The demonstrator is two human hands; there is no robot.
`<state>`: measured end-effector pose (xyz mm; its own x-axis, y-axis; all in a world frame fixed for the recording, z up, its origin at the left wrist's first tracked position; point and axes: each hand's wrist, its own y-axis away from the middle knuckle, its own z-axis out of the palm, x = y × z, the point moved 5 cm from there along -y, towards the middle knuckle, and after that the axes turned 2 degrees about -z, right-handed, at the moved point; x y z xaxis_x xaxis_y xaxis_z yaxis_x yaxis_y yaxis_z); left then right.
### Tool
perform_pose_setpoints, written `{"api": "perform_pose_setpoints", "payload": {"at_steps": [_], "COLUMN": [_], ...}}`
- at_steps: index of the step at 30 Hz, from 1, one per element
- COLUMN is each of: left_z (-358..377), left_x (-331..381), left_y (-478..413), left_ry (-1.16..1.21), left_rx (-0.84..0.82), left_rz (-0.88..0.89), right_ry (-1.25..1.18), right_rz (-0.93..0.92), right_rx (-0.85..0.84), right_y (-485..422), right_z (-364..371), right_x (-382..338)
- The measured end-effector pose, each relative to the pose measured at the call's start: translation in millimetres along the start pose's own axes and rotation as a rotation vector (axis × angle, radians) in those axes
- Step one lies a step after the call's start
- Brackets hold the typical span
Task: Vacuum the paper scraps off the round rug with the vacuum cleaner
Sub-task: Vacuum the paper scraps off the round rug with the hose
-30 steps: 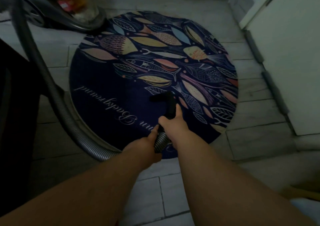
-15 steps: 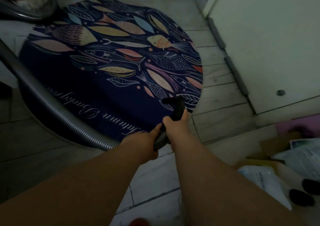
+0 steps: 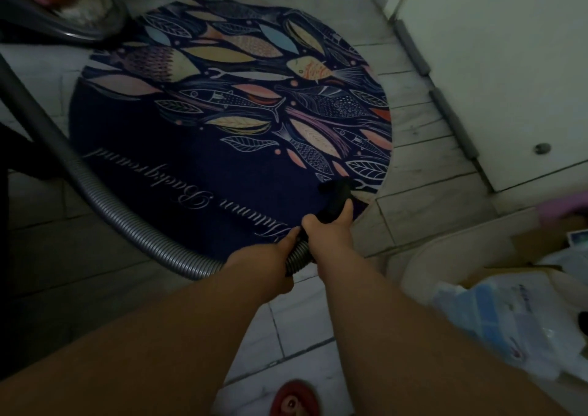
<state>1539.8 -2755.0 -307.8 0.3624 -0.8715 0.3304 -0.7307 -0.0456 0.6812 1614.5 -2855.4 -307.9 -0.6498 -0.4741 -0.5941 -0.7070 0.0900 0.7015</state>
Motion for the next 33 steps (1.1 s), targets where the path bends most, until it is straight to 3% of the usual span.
{"api": "perform_pose_setpoints", "payload": {"at_steps": [15, 33], "left_z": [4, 33], "left_x": [-120, -170], "left_y": [63, 129], "left_ry": [0.234, 0.311], "left_rx": [0.139, 0.217], "left_rz": [-0.19, -0.371], "right_ry": [0.181, 0.344], "right_rz": [-0.132, -0.24], "right_rx": [-0.249, -0.585], "right_y": [62, 108], "right_z": [127, 202], "right_x": [-17, 3]}}
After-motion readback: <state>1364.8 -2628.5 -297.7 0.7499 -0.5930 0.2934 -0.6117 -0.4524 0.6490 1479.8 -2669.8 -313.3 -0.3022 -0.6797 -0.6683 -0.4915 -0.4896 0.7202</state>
